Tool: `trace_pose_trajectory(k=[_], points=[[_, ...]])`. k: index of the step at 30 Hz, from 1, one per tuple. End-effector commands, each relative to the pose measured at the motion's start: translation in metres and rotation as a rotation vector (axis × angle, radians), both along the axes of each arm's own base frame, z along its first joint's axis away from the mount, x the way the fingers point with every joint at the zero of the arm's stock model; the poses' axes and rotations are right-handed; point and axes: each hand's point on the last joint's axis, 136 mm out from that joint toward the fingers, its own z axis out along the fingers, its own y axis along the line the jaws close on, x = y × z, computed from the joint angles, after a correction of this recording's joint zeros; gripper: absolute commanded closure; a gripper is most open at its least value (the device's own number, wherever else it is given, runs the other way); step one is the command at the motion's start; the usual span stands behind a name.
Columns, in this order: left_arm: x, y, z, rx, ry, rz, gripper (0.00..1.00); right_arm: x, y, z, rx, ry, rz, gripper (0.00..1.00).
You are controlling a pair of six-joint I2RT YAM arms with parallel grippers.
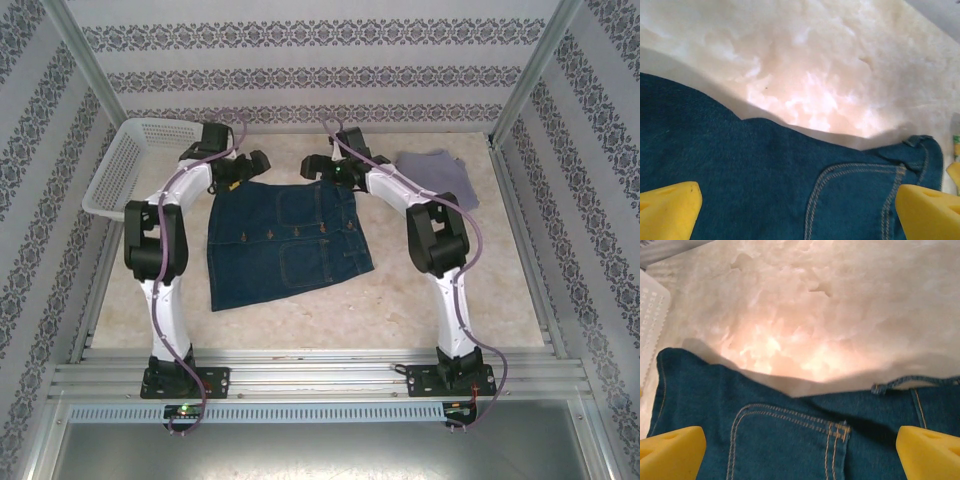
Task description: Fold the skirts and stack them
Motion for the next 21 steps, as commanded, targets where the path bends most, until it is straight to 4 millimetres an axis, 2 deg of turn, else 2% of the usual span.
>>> trace_pose_trajectory(k=[1, 5, 8, 10, 14, 16, 18, 21], points=[[0.015, 0.001, -0.026, -0.029, 0.032, 0.041, 0.00, 0.009, 0.001, -0.013, 0.001, 0.039, -0.023, 0.02], [0.008, 0.017, -0.069, 0.028, 0.120, 0.115, 0.00, 0.023, -0.023, -0.047, -0.045, 0.099, -0.169, 0.02], [-0.014, 0.036, -0.095, 0.051, 0.184, 0.172, 0.00, 0.028, -0.053, -0.071, -0.036, 0.173, -0.303, 0.02], [-0.033, 0.051, -0.105, 0.049, 0.214, 0.206, 0.00, 0.023, -0.074, -0.086, -0.026, 0.215, -0.362, 0.02], [-0.073, 0.083, -0.106, 0.046, 0.236, 0.253, 0.00, 0.016, -0.109, -0.084, -0.023, 0.215, -0.441, 0.02], [-0.083, 0.086, -0.100, 0.027, 0.218, 0.233, 0.00, 0.011, -0.119, -0.081, -0.021, 0.216, -0.459, 0.02], [-0.085, 0.082, -0.095, 0.018, 0.198, 0.184, 0.00, 0.008, -0.121, -0.078, 0.007, 0.203, -0.463, 0.02], [-0.071, 0.067, -0.094, -0.041, 0.181, 0.123, 0.00, 0.011, -0.114, -0.073, 0.040, 0.195, -0.441, 0.02]])
